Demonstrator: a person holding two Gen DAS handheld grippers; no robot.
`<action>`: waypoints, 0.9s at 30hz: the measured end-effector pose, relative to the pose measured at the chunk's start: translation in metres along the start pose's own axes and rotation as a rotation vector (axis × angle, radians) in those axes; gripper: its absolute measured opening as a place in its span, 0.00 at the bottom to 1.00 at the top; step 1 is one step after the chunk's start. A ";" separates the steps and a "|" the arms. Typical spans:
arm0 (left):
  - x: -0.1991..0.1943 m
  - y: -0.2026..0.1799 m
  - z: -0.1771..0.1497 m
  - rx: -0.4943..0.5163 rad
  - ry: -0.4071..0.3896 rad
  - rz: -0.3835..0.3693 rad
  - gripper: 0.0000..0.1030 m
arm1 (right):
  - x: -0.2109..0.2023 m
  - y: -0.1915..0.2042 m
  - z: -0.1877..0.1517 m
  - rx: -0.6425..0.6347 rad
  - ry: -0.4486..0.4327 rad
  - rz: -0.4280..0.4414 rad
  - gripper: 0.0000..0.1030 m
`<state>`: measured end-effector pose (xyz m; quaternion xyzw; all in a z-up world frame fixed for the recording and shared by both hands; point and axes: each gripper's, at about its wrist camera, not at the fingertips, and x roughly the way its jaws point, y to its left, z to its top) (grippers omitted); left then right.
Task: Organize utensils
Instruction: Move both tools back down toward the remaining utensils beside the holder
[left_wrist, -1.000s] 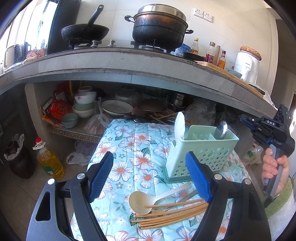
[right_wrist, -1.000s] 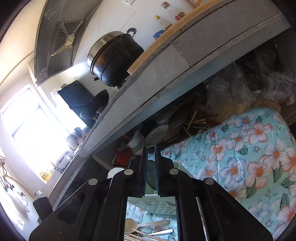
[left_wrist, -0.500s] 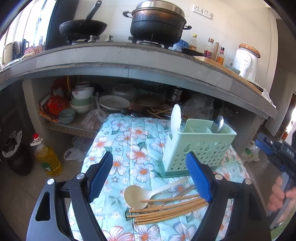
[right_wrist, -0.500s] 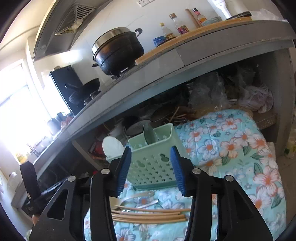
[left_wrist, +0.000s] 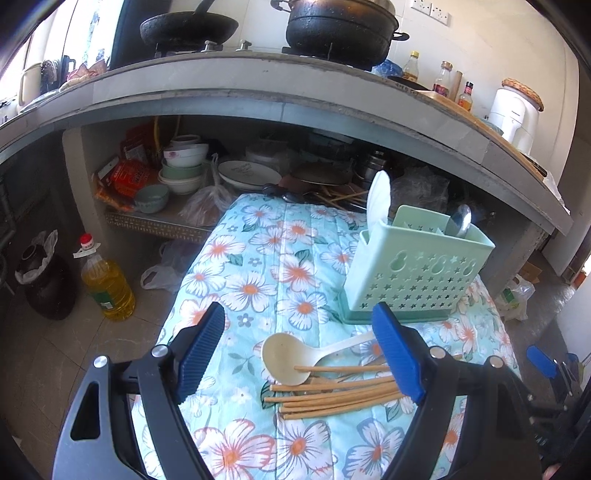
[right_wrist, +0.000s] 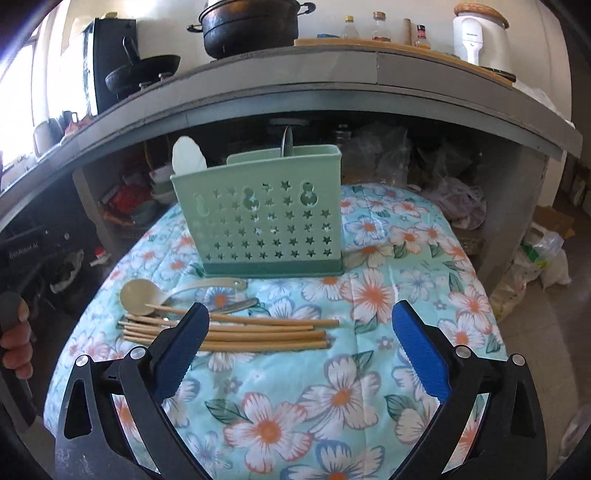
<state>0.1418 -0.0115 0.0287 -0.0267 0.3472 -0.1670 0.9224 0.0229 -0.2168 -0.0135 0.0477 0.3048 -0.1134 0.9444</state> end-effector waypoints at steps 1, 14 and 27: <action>0.000 0.001 -0.001 0.001 0.001 0.008 0.77 | 0.001 0.003 -0.003 -0.016 0.013 -0.016 0.92; 0.002 0.012 -0.012 -0.027 0.024 0.044 0.77 | 0.004 0.021 -0.016 -0.104 0.065 -0.058 0.92; 0.004 0.019 -0.013 -0.040 0.029 0.064 0.77 | 0.001 0.031 -0.016 -0.092 0.062 -0.036 0.92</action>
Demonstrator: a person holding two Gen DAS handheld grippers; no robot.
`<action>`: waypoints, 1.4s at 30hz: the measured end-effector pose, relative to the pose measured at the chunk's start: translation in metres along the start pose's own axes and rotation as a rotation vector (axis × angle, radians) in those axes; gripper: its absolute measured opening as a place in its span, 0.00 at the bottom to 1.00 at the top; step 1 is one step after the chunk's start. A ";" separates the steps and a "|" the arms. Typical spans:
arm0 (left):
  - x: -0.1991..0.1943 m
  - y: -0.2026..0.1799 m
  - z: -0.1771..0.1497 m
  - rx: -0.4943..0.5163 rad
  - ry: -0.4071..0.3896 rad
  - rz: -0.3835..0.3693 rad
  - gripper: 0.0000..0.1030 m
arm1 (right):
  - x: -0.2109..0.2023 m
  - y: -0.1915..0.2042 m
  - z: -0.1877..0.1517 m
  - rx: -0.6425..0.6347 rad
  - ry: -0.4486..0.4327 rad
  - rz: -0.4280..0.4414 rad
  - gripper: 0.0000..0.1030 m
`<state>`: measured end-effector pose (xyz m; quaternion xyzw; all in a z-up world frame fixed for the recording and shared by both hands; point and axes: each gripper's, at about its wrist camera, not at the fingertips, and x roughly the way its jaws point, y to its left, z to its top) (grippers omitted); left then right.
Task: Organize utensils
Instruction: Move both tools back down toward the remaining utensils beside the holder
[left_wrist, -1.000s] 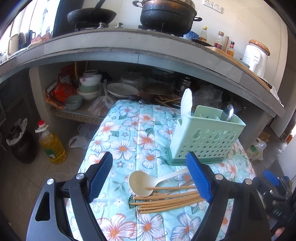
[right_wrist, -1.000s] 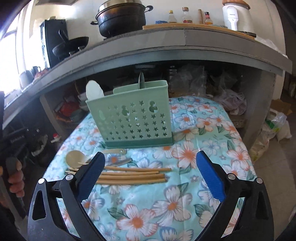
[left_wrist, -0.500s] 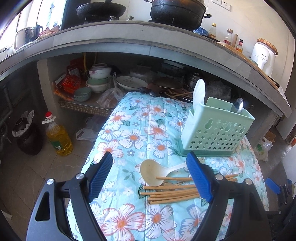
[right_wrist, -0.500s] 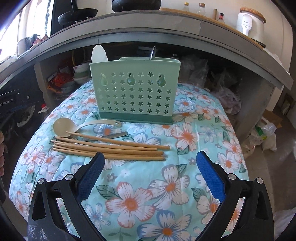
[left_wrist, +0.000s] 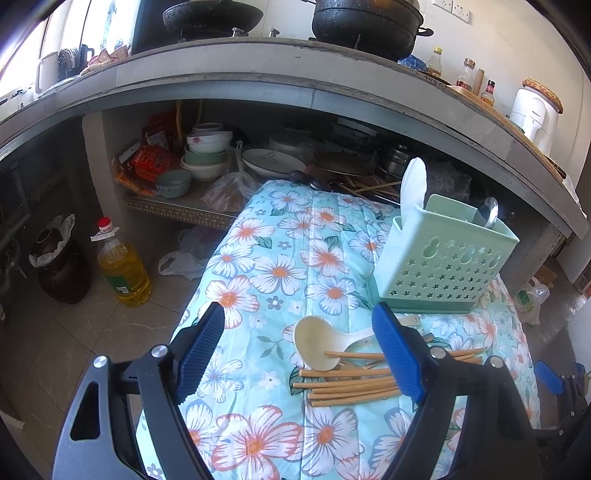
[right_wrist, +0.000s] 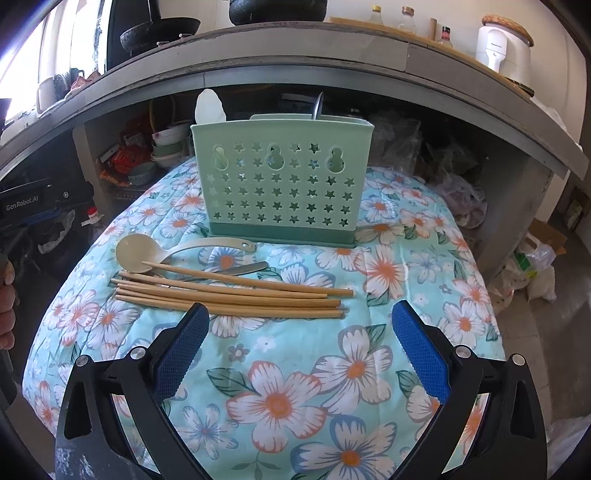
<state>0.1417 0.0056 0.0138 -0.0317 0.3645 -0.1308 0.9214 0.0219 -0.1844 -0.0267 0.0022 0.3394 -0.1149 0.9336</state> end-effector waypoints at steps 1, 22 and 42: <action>0.000 0.000 0.000 0.000 0.000 0.001 0.77 | 0.000 0.000 0.000 0.002 -0.002 0.000 0.92; 0.012 -0.001 -0.009 0.011 0.027 -0.033 0.77 | 0.002 -0.059 0.003 0.174 -0.031 0.083 0.92; 0.061 0.012 -0.010 -0.063 0.139 -0.127 0.41 | 0.011 -0.037 0.010 0.125 0.012 0.234 0.72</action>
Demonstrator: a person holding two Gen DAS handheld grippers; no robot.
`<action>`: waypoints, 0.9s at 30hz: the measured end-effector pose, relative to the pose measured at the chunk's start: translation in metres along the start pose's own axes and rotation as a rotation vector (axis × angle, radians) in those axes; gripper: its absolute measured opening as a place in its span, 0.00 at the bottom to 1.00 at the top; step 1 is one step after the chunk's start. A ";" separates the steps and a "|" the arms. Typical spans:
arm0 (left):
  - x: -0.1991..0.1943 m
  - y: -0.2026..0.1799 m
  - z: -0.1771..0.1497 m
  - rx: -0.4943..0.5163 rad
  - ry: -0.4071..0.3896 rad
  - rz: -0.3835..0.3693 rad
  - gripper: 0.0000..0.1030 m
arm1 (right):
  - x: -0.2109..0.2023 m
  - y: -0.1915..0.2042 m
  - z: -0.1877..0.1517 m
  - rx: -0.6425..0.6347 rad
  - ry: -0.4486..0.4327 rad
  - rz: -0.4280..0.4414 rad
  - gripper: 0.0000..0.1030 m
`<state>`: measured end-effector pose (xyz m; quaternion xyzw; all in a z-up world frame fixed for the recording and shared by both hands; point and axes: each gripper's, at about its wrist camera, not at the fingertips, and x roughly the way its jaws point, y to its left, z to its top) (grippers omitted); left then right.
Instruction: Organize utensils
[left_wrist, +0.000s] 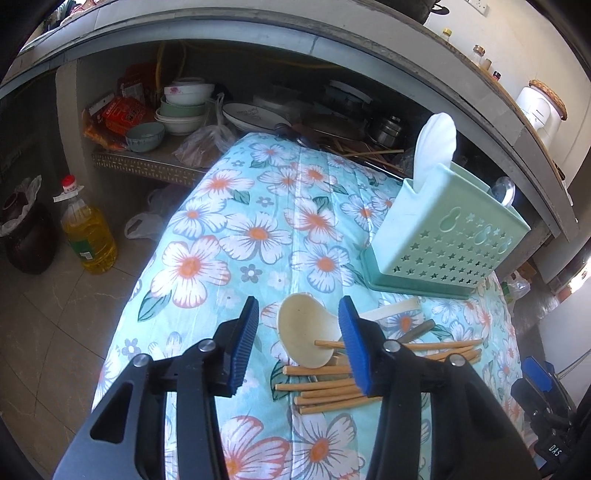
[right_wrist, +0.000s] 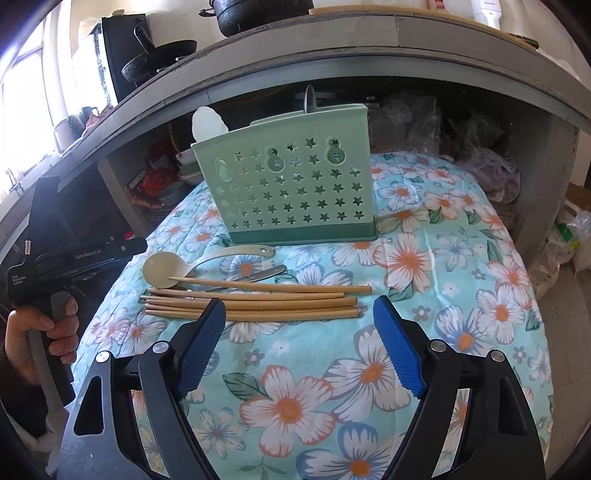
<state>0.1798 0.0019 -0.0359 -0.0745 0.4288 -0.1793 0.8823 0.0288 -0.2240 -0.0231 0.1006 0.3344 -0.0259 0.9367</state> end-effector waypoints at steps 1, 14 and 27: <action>0.000 0.001 -0.001 -0.002 0.001 -0.001 0.39 | 0.002 0.001 0.001 0.000 0.007 0.016 0.70; -0.002 0.015 -0.022 -0.032 0.040 0.003 0.28 | 0.098 0.044 0.043 -0.021 0.192 0.303 0.23; -0.004 0.008 -0.067 0.025 0.139 -0.043 0.28 | 0.092 0.078 -0.008 -0.188 0.283 0.371 0.15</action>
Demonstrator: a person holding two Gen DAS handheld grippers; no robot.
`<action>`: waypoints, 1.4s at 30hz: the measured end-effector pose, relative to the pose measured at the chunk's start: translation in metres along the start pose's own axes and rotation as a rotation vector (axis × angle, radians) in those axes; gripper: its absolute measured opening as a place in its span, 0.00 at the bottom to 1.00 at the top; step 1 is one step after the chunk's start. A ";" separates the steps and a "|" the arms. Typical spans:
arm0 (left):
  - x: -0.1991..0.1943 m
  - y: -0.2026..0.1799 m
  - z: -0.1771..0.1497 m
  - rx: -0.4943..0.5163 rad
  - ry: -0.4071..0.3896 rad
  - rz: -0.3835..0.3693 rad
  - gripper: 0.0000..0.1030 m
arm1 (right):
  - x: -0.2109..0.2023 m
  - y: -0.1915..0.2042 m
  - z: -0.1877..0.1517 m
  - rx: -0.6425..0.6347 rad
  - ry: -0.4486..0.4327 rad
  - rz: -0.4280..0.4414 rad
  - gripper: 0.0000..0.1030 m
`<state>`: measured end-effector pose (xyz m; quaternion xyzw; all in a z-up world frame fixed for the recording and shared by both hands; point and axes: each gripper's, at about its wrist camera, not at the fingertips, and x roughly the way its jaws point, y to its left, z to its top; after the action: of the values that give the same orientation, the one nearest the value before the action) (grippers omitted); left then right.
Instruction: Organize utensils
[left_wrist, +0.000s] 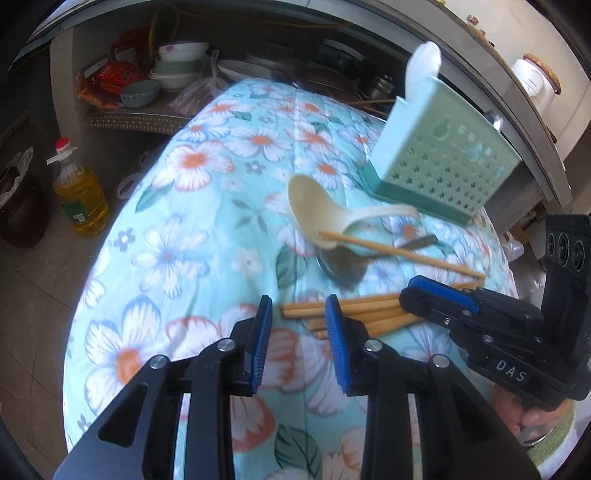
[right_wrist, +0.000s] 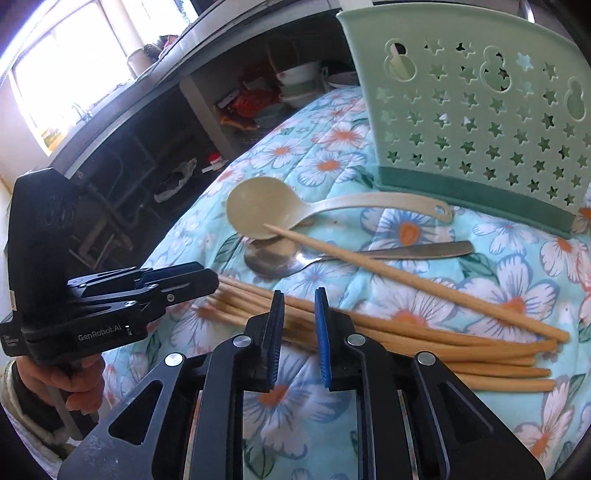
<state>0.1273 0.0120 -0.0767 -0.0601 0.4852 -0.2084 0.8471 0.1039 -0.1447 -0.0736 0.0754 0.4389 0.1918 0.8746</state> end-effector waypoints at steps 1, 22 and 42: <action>-0.001 -0.001 -0.003 0.002 0.005 -0.005 0.28 | -0.001 0.002 -0.004 -0.004 0.006 0.007 0.15; -0.029 0.033 0.003 -0.117 -0.101 0.027 0.28 | 0.009 0.047 0.029 -0.317 -0.006 -0.103 0.18; -0.037 0.067 0.003 -0.193 -0.129 0.021 0.28 | 0.062 0.082 0.016 -0.629 0.103 -0.300 0.22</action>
<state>0.1329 0.0876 -0.0662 -0.1496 0.4481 -0.1476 0.8689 0.1286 -0.0444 -0.0853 -0.2730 0.4081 0.1905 0.8501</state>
